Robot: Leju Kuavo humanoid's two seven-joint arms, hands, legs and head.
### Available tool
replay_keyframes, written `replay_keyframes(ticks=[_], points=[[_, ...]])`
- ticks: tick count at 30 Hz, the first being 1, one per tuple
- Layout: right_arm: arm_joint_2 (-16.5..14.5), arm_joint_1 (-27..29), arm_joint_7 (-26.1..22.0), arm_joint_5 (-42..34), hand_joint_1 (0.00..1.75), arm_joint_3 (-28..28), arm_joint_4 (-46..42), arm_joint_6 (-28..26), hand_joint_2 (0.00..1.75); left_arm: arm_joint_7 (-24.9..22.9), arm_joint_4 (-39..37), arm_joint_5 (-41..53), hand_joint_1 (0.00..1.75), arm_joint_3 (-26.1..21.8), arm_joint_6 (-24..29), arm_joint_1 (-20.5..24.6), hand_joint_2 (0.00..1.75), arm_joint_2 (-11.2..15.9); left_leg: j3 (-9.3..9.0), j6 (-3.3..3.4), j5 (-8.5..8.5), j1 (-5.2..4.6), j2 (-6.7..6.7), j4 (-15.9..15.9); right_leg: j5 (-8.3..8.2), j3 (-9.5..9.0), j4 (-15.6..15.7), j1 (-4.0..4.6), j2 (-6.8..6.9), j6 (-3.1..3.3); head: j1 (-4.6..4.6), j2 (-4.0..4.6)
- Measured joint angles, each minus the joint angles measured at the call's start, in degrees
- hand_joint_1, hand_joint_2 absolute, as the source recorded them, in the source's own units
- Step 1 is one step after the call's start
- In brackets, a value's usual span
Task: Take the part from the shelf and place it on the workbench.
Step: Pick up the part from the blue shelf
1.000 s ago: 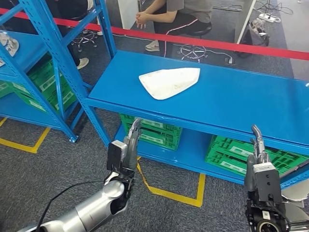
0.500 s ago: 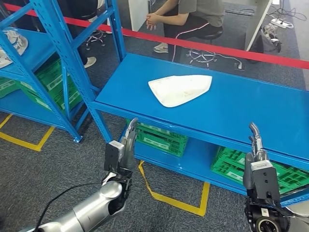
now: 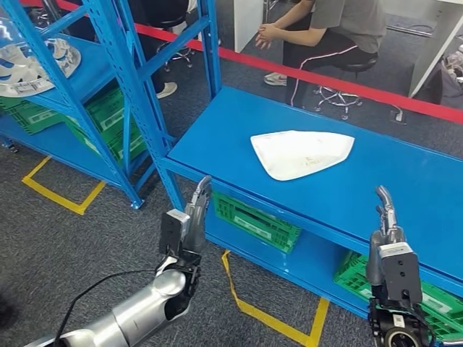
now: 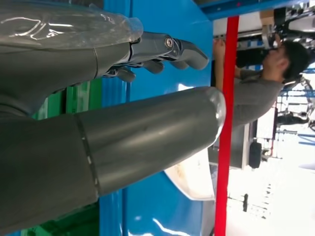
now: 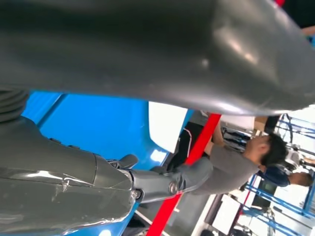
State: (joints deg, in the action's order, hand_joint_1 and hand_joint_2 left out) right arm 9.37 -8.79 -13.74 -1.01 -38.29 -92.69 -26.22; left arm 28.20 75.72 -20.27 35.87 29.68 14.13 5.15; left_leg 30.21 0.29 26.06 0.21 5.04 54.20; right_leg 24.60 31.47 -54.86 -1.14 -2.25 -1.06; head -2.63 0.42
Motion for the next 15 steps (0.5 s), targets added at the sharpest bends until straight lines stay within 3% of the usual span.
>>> replay_keyframes(ticks=[2,3,4,6,7,8,9,11,12,14,15], points=[[0.0,-0.1,0.0,0.0,0.00,0.0,0.0,0.0,0.00,0.0,0.1,0.0,0.00,0.0,0.0,0.0,0.00,0.1,0.39,-0.59,0.74,-0.05,-0.94,1.2,0.10,-0.78,0.7,-0.26,0.59,0.52,-0.19,0.00],[0.0,-0.2,0.0,0.0,0.00,0.0,-0.1,0.0,0.00,0.0,0.1,0.0,0.00,0.0,0.0,0.1,0.00,0.1,1.62,-0.86,1.78,-0.14,-1.95,3.7,0.20,-1.28,1.0,-0.44,1.00,0.82,-0.41,0.00],[0.0,-0.2,0.0,0.0,0.00,0.0,-0.1,0.0,0.00,0.1,0.1,0.0,0.00,0.0,0.0,0.2,0.00,0.1,3.60,-1.05,3.07,-0.10,-3.10,7.3,0.39,-1.65,1.2,-0.44,1.40,1.06,-0.60,0.00],[0.0,-0.1,0.0,0.0,0.00,0.0,0.0,-0.1,0.00,0.1,0.1,-0.2,0.00,0.0,0.0,0.2,0.00,0.1,9.32,-1.41,5.42,0.07,-4.25,15.8,0.99,-2.20,1.3,-0.44,2.26,1.32,-0.93,0.00],[0.0,-0.1,0.0,-0.1,0.00,0.0,0.0,-0.1,0.00,0.1,0.1,-0.2,0.00,0.0,0.0,0.1,0.00,0.1,11.43,-1.53,5.35,0.19,-4.40,18.1,1.34,-2.51,1.3,-0.45,2.63,1.30,-1.02,0.00],[0.0,-0.1,0.0,-0.1,0.00,0.0,0.0,-0.1,0.00,0.1,0.1,-0.3,0.00,0.0,0.0,0.0,0.00,0.1,12.50,-1.60,4.10,0.29,-4.53,18.2,1.75,-2.93,1.2,-0.46,3.01,1.23,-1.11,0.00],[0.0,-0.1,0.0,-0.1,0.00,0.0,0.0,-0.1,0.00,0.1,0.1,-0.3,0.00,0.0,0.0,-0.1,0.00,0.2,12.08,-1.58,1.70,0.37,-4.70,15.7,2.20,-3.49,1.2,-0.49,3.35,1.12,-1.23,0.00],[0.0,-0.1,-0.1,-0.2,0.00,0.0,0.0,-0.1,0.00,0.1,0.1,-0.4,0.00,0.0,0.0,0.0,0.00,0.2,8.72,-1.42,-3.61,0.29,-6.01,6.9,3.24,-4.62,1.3,-0.41,3.99,0.70,-1.43,0.00],[0.0,-0.1,-0.1,-0.3,0.00,0.0,0.0,-0.1,0.00,0.1,0.1,-0.4,0.00,0.0,0.0,0.0,0.00,0.2,7.20,-1.22,-5.05,0.15,-6.62,3.4,3.80,-5.00,1.3,-0.23,4.25,0.40,-1.47,0.00],[0.0,-0.2,-0.1,-0.4,0.00,0.0,0.0,-0.1,0.00,0.2,0.1,-0.5,0.00,0.0,0.2,0.1,0.00,0.2,5.95,-0.69,-5.11,-0.19,-7.11,0.8,4.69,-5.36,1.5,0.10,4.72,-0.26,-1.23,0.00],[0.0,-0.2,-0.1,-0.4,0.00,0.0,0.0,-0.1,0.00,0.2,0.1,-0.6,0.00,0.0,0.2,0.1,0.00,0.2,5.91,-0.33,-4.79,-0.25,-6.57,0.8,5.05,-5.63,1.7,0.11,5.02,-0.59,-1.09,0.00]])
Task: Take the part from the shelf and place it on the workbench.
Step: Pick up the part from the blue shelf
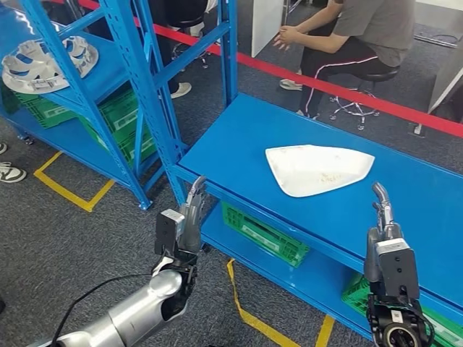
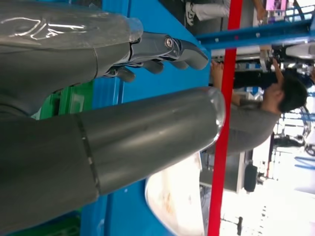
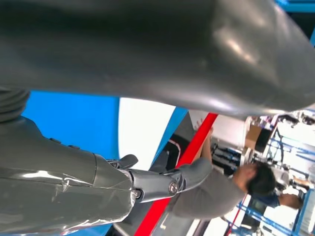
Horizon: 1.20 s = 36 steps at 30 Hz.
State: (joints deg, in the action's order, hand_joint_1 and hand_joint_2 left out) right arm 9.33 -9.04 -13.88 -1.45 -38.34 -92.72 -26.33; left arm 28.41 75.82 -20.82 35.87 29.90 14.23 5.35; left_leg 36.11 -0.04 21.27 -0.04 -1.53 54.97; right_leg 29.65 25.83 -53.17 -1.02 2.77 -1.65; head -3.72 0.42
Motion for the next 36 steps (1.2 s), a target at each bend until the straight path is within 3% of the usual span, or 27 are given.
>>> replay_keyframes(ticks=[2,3,4,6,7,8,9,11,12,13,15,18,20,22,23,24,26,28,30,33,36], points=[[0.0,0.0,-0.1,0.0,0.00,0.0,0.0,-0.1,0.00,0.1,0.0,0.0,0.00,0.0,0.1,0.0,0.00,0.0,-0.52,0.65,0.50,0.20,0.82,-0.2,0.91,-0.34,-0.5,-0.26,-0.10,-0.54,0.25,0.00],[0.0,0.0,-0.1,-0.1,0.00,0.0,0.0,-0.2,0.00,0.1,0.0,0.0,0.00,0.0,0.1,0.0,0.00,-0.1,-0.92,1.03,0.74,0.30,1.15,-0.3,1.97,0.36,-2.4,-0.35,-0.59,-0.73,0.42,0.00],[0.0,0.0,-0.1,-0.1,0.00,0.0,0.0,-0.3,0.00,0.2,0.0,0.0,0.00,0.0,0.1,0.0,0.00,-0.1,-1.34,1.36,1.01,0.37,1.43,-0.4,3.45,1.96,-5.8,-0.43,-1.31,-0.82,0.61,0.00],[0.0,0.2,-0.2,-0.1,0.00,0.0,0.0,-0.3,0.00,0.2,0.0,0.0,0.00,0.0,0.1,-0.1,0.00,-0.2,-2.09,1.83,1.73,0.18,2.00,-0.4,6.57,7.41,-14.9,-0.39,-2.30,-0.88,0.89,0.00],[0.0,0.3,-0.2,-0.1,0.00,0.0,0.0,-0.3,0.00,0.2,0.0,0.0,0.00,0.0,0.1,-0.2,0.00,-0.2,-2.55,1.90,2.13,0.08,2.36,-0.3,6.93,9.91,-18.2,-0.37,-2.46,-0.84,0.91,0.00],[0.0,0.5,-0.2,0.0,0.00,0.0,0.1,-0.2,0.00,0.2,0.0,0.0,0.00,0.0,0.1,-0.3,0.00,-0.2,-3.14,1.92,2.59,-0.01,2.69,-0.3,5.93,11.46,-19.2,-0.31,-2.53,-0.73,0.94,0.00],[0.0,0.5,-0.2,0.0,0.00,0.0,0.2,0.0,0.00,0.2,0.0,0.1,0.00,0.0,0.1,-0.4,0.00,-0.2,-3.88,1.90,3.10,-0.08,3.00,-0.3,3.61,11.78,-17.7,-0.23,-2.57,-0.52,0.96,0.00],[0.0,0.5,-0.4,0.0,0.00,0.0,0.3,0.5,0.00,0.2,0.0,0.1,0.00,0.0,0.1,-0.5,0.00,-0.2,-5.52,1.70,4.22,-0.16,3.48,-0.4,-2.67,9.73,-9.8,0.03,-2.87,0.14,1.06,0.00],[0.0,0.5,-0.5,0.0,0.00,0.1,0.3,0.7,0.00,0.2,0.0,0.2,0.00,0.0,0.1,-0.5,0.00,-0.2,-6.11,1.49,4.71,-0.24,3.69,-0.4,-4.72,8.40,-6.2,0.23,-3.10,0.45,1.12,0.00],[0.0,0.5,-0.6,-0.1,0.00,0.1,0.4,1.0,0.00,0.2,0.0,0.2,0.00,0.0,0.1,-0.5,0.00,-0.2,-6.41,1.24,5.06,-0.27,3.85,-0.4,-5.65,7.36,-3.8,0.41,-3.28,0.68,1.21,0.00],[0.0,0.4,-0.8,-0.4,0.00,0.1,0.5,1.3,0.00,0.2,0.0,0.2,0.00,0.0,0.1,-0.6,0.00,-0.2,-6.48,0.72,5.39,-0.23,4.05,-0.5,-5.24,6.54,-2.4,0.71,-3.42,0.94,1.22,0.00],[-0.1,0.3,-1.0,-0.6,0.00,0.1,0.5,1.5,0.00,0.2,0.1,0.3,0.00,0.0,0.1,-0.6,0.00,-0.1,-6.06,-0.16,6.49,-0.23,3.59,0.8,-4.93,5.45,-1.3,0.30,-3.36,1.42,1.00,0.00],[-0.1,0.2,-1.0,-0.7,0.00,0.2,0.6,1.5,0.00,0.2,0.1,0.3,0.00,0.0,0.2,-0.5,0.00,-0.1,-2.66,-0.73,8.74,-0.10,2.81,7.1,-4.58,4.57,-0.8,0.08,-3.16,1.83,0.67,0.00],[-0.1,0.2,-1.1,-0.8,0.00,0.1,0.7,1.6,0.00,0.2,0.1,0.3,0.00,0.0,0.2,-0.6,0.00,0.0,2.86,-1.16,10.60,0.16,2.37,15.1,-3.93,3.93,-0.7,0.04,-2.96,2.07,0.38,0.00],[-0.1,0.3,-1.2,-1.0,0.00,0.1,0.8,1.6,0.00,0.2,0.1,0.3,0.00,0.0,0.2,-0.8,0.00,0.1,4.77,-1.27,10.15,0.32,2.23,16.8,-3.56,3.55,-0.7,0.02,-2.91,2.04,0.30,0.00],[-0.1,0.3,-1.2,-1.1,0.00,0.1,0.9,1.7,0.00,0.2,0.1,0.3,0.00,0.0,0.2,-0.9,0.00,0.1,5.35,-1.31,8.44,0.44,2.12,16.0,-3.17,3.07,-0.7,-0.02,-2.90,1.94,0.20,0.00],[-0.1,0.3,-1.3,-1.3,0.00,0.1,1.0,1.4,0.00,0.2,0.1,0.3,0.00,0.0,0.2,-0.9,0.00,0.1,3.27,-1.22,2.73,0.58,1.83,8.5,-2.27,1.85,-0.7,-0.10,-2.89,1.63,0.03,0.00],[-0.1,0.3,-1.3,-1.3,0.00,0.2,1.0,0.7,0.87,0.3,0.1,0.3,0.00,0.0,0.2,-0.8,0.00,0.2,0.57,-0.97,-0.33,0.39,1.60,1.7,-1.37,1.27,-0.7,0.08,-2.91,1.06,0.02,0.00],[-0.1,0.3,-1.2,-1.1,0.00,0.5,1.2,-0.7,1.75,0.5,0.1,0.3,0.00,0.0,0.2,-0.9,0.00,0.2,-0.26,-0.89,-0.19,0.30,1.63,0.0,-0.77,1.21,-0.9,0.31,-2.88,1.00,0.21,0.00],[-0.1,0.4,-1.0,-0.8,0.00,1.2,1.5,-2.8,1.75,0.9,0.1,0.4,0.00,0.0,0.3,-0.9,0.00,0.2,-0.30,-0.73,0.00,0.28,1.91,-0.1,-0.76,0.85,-0.7,0.28,-2.66,1.47,0.45,0.00],[-0.1,0.4,-0.8,-0.5,0.00,2.1,1.8,-3.9,1.75,1.0,0.1,0.5,0.00,0.0,0.4,-0.9,0.00,0.2,-0.32,-0.29,0.30,0.20,2.01,-0.1,-0.69,0.44,0.0,0.26,-2.56,1.23,0.54,0.00]])
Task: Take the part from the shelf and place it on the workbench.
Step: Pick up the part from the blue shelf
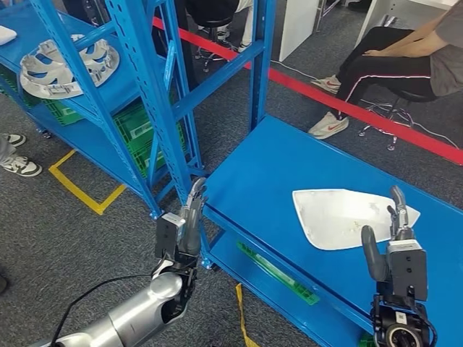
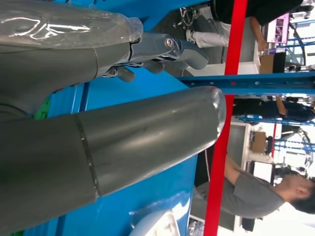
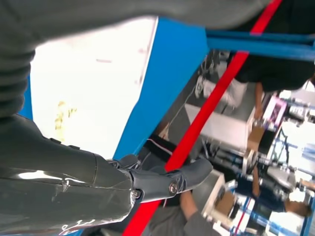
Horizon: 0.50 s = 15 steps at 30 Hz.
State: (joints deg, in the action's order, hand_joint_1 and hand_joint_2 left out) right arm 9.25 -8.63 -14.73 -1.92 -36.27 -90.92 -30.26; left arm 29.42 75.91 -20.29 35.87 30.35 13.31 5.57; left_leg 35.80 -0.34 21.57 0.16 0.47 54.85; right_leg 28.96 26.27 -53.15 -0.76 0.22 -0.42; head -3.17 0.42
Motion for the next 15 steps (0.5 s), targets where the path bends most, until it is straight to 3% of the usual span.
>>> replay_keyframes(ticks=[8,15], points=[[0.4,0.7,1.3,0.8,0.00,2.4,0.2,-4.2,1.75,-0.1,0.0,0.5,0.00,0.0,0.2,-0.3,0.00,0.1,-0.04,0.32,0.11,-0.12,-0.01,0.0,0.00,-0.08,0.5,-0.13,0.01,-1.09,0.01,0.00],[1.6,2.6,1.9,2.2,0.00,6.7,0.2,-7.0,1.75,-0.5,0.0,1.5,0.00,0.0,0.2,-1.0,0.00,0.3,-0.33,0.36,0.07,-0.11,-0.03,-0.1,-0.02,-0.24,0.4,-0.08,-0.01,-1.18,0.00,0.00]])
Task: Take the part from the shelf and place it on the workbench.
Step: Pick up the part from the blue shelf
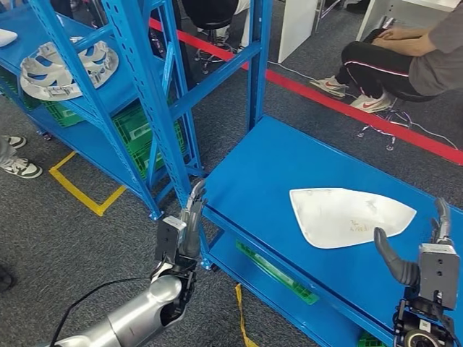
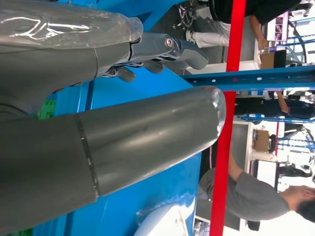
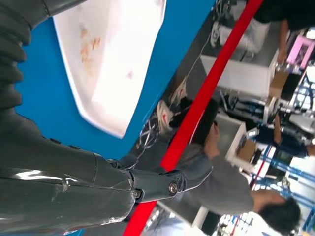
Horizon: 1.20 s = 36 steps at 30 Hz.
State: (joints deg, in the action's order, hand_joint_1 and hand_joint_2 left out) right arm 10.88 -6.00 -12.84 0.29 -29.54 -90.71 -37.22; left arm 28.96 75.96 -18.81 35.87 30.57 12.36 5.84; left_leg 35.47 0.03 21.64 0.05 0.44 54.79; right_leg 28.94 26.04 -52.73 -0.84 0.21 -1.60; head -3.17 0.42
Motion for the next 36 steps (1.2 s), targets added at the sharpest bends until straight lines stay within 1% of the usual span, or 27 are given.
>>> replay_keyframes(ticks=[7,17,24,26,34,36], points=[[0.4,0.5,1.0,2.7,0.00,4.1,0.0,-2.6,1.75,-0.6,0.9,0.3,0.00,-0.1,0.8,-1.1,0.00,0.5,-0.15,-0.01,0.00,0.09,-0.03,-0.1,0.02,-0.10,0.0,0.08,-0.01,0.02,0.00,0.00],[0.4,3.7,3.4,6.8,0.00,12.5,-0.1,-2.9,1.75,-0.8,2.0,0.5,0.00,-0.2,0.9,-1.8,0.00,0.7,-0.21,-0.01,0.00,0.10,-0.04,-0.1,0.05,-0.17,0.0,0.09,0.01,0.05,0.01,0.00],[2.0,5.0,4.3,1.7,0.00,17.8,0.0,-2.6,1.75,-1.1,2.7,0.7,0.00,-0.2,0.7,-2.3,0.00,1.0,-0.22,-0.01,0.00,0.09,-0.03,-0.1,0.05,-0.19,0.0,0.09,0.02,0.05,0.00,0.00],[2.6,5.0,4.5,-0.4,0.00,19.1,0.4,-0.9,1.75,-1.0,2.7,0.7,0.00,-0.2,0.4,-2.3,0.00,1.0,-0.23,-0.01,0.00,0.09,-0.04,-0.1,0.05,-0.20,0.0,0.10,0.02,0.05,0.00,0.00],[4.5,1.7,2.8,-8.9,0.00,20.9,5.0,11.2,1.75,-0.5,2.7,0.7,0.00,-0.2,-0.5,-2.3,0.00,1.1,-0.28,-0.01,-0.01,0.10,-0.03,-0.1,0.04,-0.25,0.0,0.11,0.01,0.04,0.00,0.00],[5.0,0.8,2.5,-9.9,0.00,21.0,6.1,12.8,1.75,-0.5,2.7,0.7,0.00,-0.2,-0.7,-2.3,0.00,1.1,-0.29,-0.01,-0.01,0.10,-0.02,-0.1,0.05,-0.26,0.0,0.11,0.02,0.05,-0.01,0.00]])
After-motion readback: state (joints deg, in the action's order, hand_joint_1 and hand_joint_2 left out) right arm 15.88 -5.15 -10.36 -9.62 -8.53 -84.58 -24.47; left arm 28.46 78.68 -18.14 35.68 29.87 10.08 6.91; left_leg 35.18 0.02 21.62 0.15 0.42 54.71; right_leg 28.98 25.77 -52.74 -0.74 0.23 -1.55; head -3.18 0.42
